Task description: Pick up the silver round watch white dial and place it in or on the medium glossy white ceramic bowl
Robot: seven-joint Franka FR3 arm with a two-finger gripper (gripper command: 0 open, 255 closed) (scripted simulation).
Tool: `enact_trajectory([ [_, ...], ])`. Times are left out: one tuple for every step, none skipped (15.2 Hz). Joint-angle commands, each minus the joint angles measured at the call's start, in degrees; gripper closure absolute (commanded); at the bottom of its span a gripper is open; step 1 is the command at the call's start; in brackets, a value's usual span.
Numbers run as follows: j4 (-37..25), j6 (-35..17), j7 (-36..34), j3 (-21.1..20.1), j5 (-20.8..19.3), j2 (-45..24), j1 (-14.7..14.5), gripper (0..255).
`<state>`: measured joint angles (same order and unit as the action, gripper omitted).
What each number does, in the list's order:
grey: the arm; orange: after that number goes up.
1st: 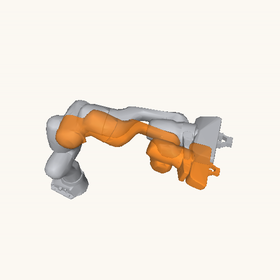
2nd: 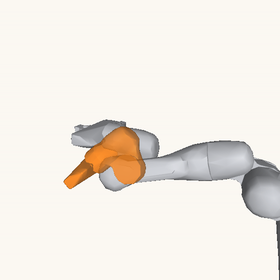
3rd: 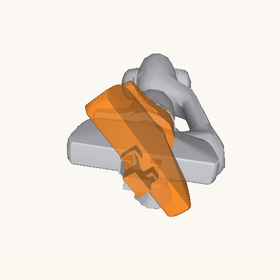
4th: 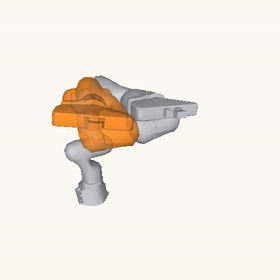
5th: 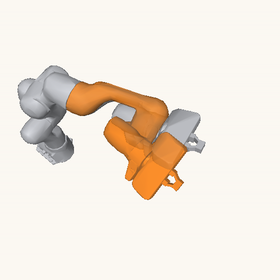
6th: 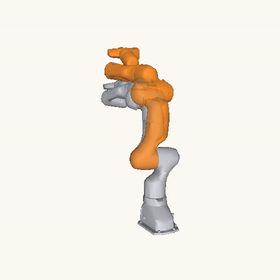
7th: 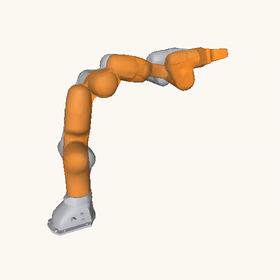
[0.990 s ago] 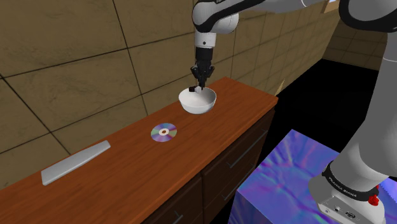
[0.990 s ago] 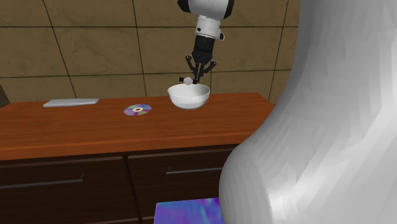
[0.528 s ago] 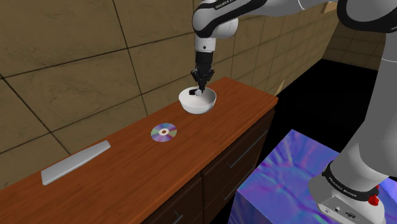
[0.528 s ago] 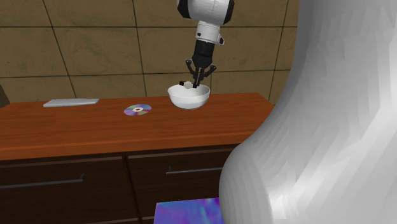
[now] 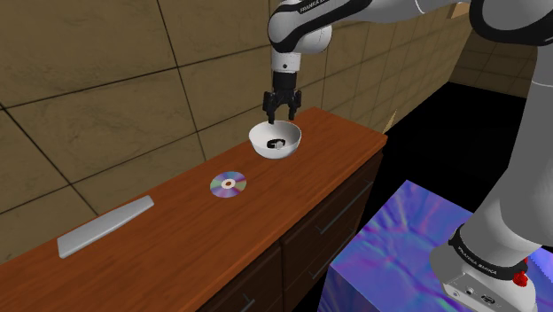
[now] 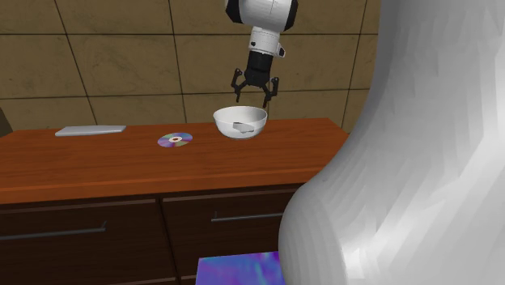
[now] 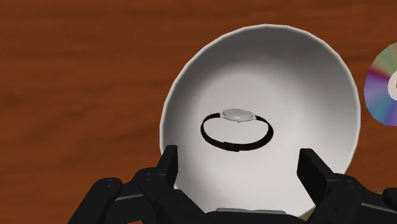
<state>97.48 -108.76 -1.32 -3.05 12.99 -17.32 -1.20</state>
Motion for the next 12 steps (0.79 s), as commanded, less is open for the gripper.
enact_trajectory([
  [-1.5,1.8,-0.1,0.1,-0.1,0.3,0.2,0],
  [-3.2,3.6,-0.2,0.2,-0.2,0.4,0.4,0],
  [-4.9,5.5,-0.3,0.4,-0.3,0.5,0.6,0],
  [-6.3,7.0,-0.4,0.4,-0.4,0.6,0.8,0],
  [-6.3,7.0,-0.4,0.4,-0.4,0.6,0.8,0],
  [-6.3,7.0,-0.4,0.4,-0.4,0.6,0.8,0],
  [-6.3,7.0,-0.4,0.4,-0.4,0.6,0.8,0],
  [-6.3,7.0,-0.4,0.4,-0.4,0.6,0.8,0],
  [-6.3,7.0,-0.4,0.4,-0.4,0.6,0.8,0],
  [-6.3,7.0,-0.4,0.4,-0.4,0.6,0.8,0],
  [-6.3,7.0,-0.4,0.4,-0.4,0.6,0.8,0],
  [-6.3,7.0,-0.4,0.4,-0.4,0.6,0.8,0],
])
